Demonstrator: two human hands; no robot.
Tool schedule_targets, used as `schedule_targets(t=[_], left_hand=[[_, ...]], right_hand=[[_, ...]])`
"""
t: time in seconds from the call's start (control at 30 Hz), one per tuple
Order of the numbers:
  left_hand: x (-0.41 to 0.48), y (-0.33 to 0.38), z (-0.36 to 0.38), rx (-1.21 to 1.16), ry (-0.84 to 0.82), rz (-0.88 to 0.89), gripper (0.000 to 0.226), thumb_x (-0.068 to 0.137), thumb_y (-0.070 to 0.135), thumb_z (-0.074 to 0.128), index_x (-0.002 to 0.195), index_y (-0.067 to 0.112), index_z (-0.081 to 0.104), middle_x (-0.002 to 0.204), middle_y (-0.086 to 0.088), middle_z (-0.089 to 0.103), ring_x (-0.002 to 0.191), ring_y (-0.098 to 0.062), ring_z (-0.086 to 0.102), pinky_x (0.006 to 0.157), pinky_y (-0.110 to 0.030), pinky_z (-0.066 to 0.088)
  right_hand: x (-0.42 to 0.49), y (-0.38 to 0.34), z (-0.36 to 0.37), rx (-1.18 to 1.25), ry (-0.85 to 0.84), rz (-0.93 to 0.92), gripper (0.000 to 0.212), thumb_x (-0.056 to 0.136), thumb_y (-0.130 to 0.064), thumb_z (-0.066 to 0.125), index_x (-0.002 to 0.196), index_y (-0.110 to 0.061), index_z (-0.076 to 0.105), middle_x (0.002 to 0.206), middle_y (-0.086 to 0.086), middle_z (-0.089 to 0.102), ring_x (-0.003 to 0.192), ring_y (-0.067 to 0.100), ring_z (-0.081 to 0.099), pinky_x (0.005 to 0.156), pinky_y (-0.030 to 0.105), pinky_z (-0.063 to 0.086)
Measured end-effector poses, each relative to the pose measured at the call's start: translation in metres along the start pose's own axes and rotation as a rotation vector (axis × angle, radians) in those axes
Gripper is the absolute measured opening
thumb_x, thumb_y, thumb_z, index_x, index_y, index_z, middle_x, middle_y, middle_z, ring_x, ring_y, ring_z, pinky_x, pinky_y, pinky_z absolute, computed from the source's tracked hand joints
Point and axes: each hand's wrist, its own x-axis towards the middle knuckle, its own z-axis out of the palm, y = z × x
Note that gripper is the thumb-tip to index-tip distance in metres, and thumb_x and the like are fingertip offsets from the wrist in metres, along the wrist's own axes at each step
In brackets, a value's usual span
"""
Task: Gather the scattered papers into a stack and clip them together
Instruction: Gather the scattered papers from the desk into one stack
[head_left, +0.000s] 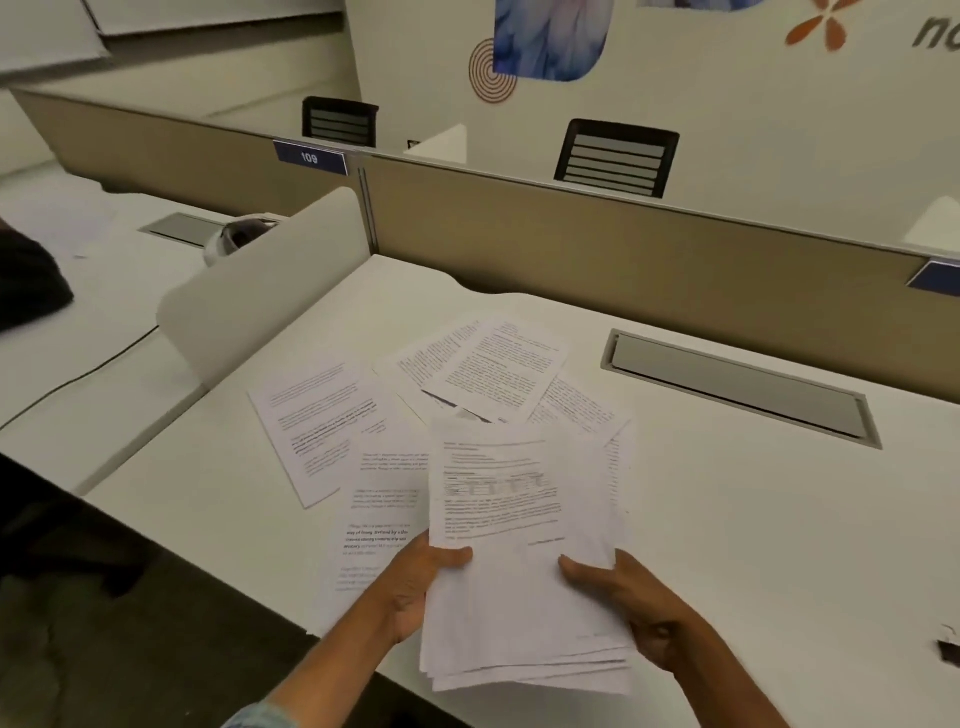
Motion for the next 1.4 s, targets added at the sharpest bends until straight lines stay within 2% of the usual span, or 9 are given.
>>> schedule_targets(t=[0.1, 0.2, 0.27, 0.37, 0.57, 0.73, 0.93, 1.13, 1.4], left_hand=[[0.005, 0.017, -0.039, -0.014, 0.064, 0.015, 0.051, 0.087, 0.001, 0.073, 0.133, 0.021, 0.066, 0.131, -0.013, 0.071, 0.122, -0.039, 0.065, 0.108, -0.063, 0.046], [0.006, 0.043, -0.09, -0.056, 0.129, 0.019, 0.049, 0.087, 0.004, 0.072, 0.133, 0.021, 0.065, 0.127, -0.019, 0.072, 0.12, -0.044, 0.063, 0.105, -0.064, 0.047], [0.007, 0.059, -0.126, -0.065, 0.19, 0.024, 0.047, 0.09, 0.004, 0.069, 0.133, 0.02, 0.065, 0.127, -0.019, 0.071, 0.121, -0.043, 0.063, 0.104, -0.059, 0.049], [0.01, 0.074, -0.164, -0.112, 0.234, 0.019, 0.048, 0.09, 0.002, 0.067, 0.135, 0.02, 0.064, 0.129, -0.017, 0.071, 0.119, -0.041, 0.063, 0.097, -0.052, 0.053], [0.014, 0.075, -0.172, -0.175, 0.251, -0.032, 0.04, 0.092, -0.003, 0.063, 0.125, 0.018, 0.068, 0.12, -0.019, 0.073, 0.109, -0.039, 0.065, 0.098, -0.052, 0.051], [0.018, 0.063, -0.164, -0.2, 0.257, -0.074, 0.036, 0.09, -0.004, 0.065, 0.118, 0.017, 0.071, 0.114, -0.019, 0.075, 0.106, -0.04, 0.065, 0.098, -0.055, 0.051], [0.02, 0.056, -0.166, -0.226, 0.247, -0.096, 0.055, 0.081, 0.001, 0.075, 0.132, 0.019, 0.067, 0.129, -0.02, 0.07, 0.125, -0.045, 0.06, 0.108, -0.064, 0.043], [0.013, 0.048, -0.149, -0.209, 0.174, -0.111, 0.054, 0.082, 0.0, 0.074, 0.133, 0.017, 0.066, 0.129, -0.02, 0.071, 0.125, -0.045, 0.06, 0.11, -0.062, 0.043], [-0.001, 0.056, -0.144, -0.107, 0.12, -0.065, 0.056, 0.082, 0.0, 0.075, 0.133, 0.019, 0.065, 0.129, -0.015, 0.072, 0.123, -0.041, 0.062, 0.106, -0.056, 0.047]], right_hand=[[0.014, 0.0, 0.023, -0.024, 0.139, -0.037, 0.036, 0.094, -0.039, 0.069, 0.124, -0.02, 0.067, 0.119, 0.004, 0.077, 0.107, 0.028, 0.074, 0.097, 0.048, 0.059], [0.033, 0.011, 0.04, -0.219, 0.558, -0.084, 0.037, 0.091, -0.039, 0.072, 0.118, -0.015, 0.065, 0.11, 0.01, 0.075, 0.092, 0.024, 0.073, 0.087, 0.04, 0.061], [0.044, 0.022, 0.051, -0.421, 0.739, -0.049, 0.052, 0.086, -0.039, 0.076, 0.13, -0.016, 0.057, 0.122, 0.011, 0.066, 0.105, 0.025, 0.066, 0.092, 0.042, 0.055], [0.061, 0.037, 0.071, -0.717, 0.738, 0.103, 0.087, 0.082, -0.054, 0.073, 0.151, -0.02, 0.033, 0.144, 0.011, 0.046, 0.136, 0.031, 0.044, 0.106, 0.047, 0.044], [0.089, 0.035, 0.103, -0.979, 0.792, 0.264, 0.104, 0.079, -0.06, 0.072, 0.156, -0.018, 0.016, 0.147, 0.013, 0.04, 0.137, 0.031, 0.041, 0.107, 0.05, 0.041], [0.095, 0.033, 0.1, -0.763, 0.805, 0.233, 0.086, 0.074, -0.04, 0.081, 0.143, -0.015, 0.035, 0.135, 0.011, 0.053, 0.128, 0.032, 0.051, 0.102, 0.046, 0.047], [0.083, 0.048, 0.089, -0.473, 0.893, -0.081, 0.02, 0.089, -0.008, 0.062, 0.107, -0.013, 0.07, 0.101, 0.006, 0.073, 0.098, 0.028, 0.069, 0.081, 0.036, 0.056], [0.062, 0.031, 0.076, -0.005, 0.733, -0.218, 0.015, 0.092, -0.003, 0.066, 0.097, -0.014, 0.075, 0.092, 0.007, 0.08, 0.086, 0.031, 0.076, 0.08, 0.044, 0.061], [0.067, 0.017, 0.115, -0.005, 0.451, -0.237, 0.015, 0.094, -0.016, 0.069, 0.108, -0.018, 0.073, 0.1, -0.002, 0.081, 0.092, 0.021, 0.078, 0.079, 0.033, 0.063]])
